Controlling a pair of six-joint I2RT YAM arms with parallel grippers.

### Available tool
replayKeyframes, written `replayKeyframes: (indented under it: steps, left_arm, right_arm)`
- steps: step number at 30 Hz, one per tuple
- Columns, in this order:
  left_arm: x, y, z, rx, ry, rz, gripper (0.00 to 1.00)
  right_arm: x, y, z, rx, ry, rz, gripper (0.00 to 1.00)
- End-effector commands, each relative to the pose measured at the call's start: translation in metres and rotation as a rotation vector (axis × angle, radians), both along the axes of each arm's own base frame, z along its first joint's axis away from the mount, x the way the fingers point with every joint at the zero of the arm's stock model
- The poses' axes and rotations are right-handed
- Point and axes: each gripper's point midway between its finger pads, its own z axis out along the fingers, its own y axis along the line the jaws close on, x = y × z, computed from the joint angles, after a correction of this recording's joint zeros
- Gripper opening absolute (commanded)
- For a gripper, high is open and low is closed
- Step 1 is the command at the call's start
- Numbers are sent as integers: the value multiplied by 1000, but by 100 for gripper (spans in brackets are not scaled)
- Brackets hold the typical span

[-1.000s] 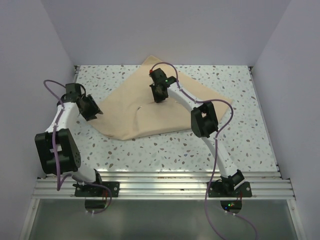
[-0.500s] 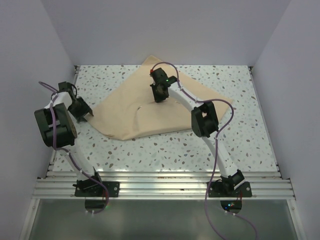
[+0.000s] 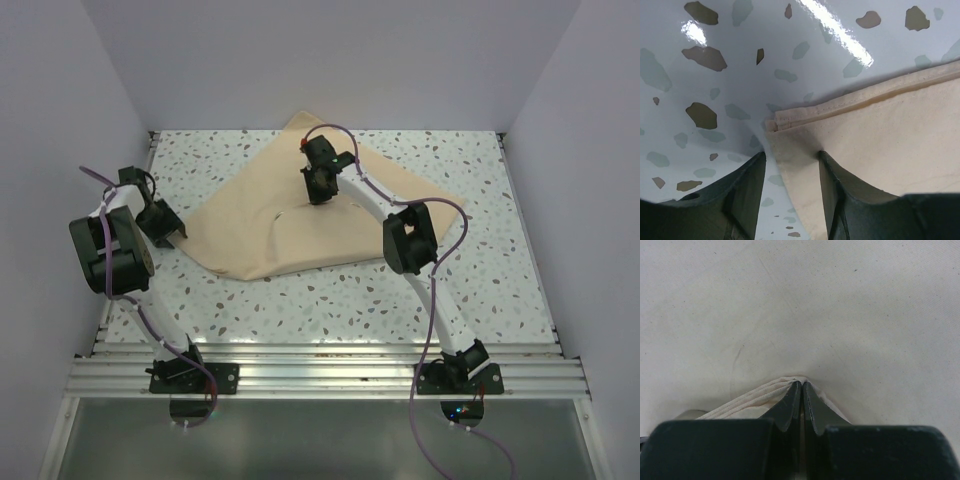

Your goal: Prepare the surgical pack

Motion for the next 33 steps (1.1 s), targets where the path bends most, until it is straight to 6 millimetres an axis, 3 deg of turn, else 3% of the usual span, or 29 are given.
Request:
replayKeyframes:
  steps: [1,3,9,12,15,19,25,28,33]
  left_arm:
    - [-7,-5,-8,-26,30,-9,51]
    - [-4,-8,-18,-57,43,-10,50]
    - [23,-16,-17,-104,-51,-22,45]
    - [26,-19,-19,-126,-64,-26,36]
    - [26,-20,-17,-130,-75,-27,22]
    - [29,-18,5,-99,-129,-30,2]
    - [44,-34,56,-94,-290,-52,0]
    - [57,-61,87,-120,-384,-90,0]
    - [86,-126,151,-168,-542,-177,0]
  right_arm:
    - [-6,-4,-33,-27,58,-10,4]
    - [-5,-4,-34,-28,57,-13,5]
    - [-7,-6,-38,-34,70,-14,4]
    - [-7,-5,-37,-32,66,-10,5]
    - [-7,-5,-37,-31,67,-12,4]
    - [-7,-4,-37,-26,68,-13,5]
    - [-7,-6,-39,-10,84,-24,5]
    - [-6,-10,-40,3,95,-48,5]
    - [-7,-13,-43,21,127,-68,5]
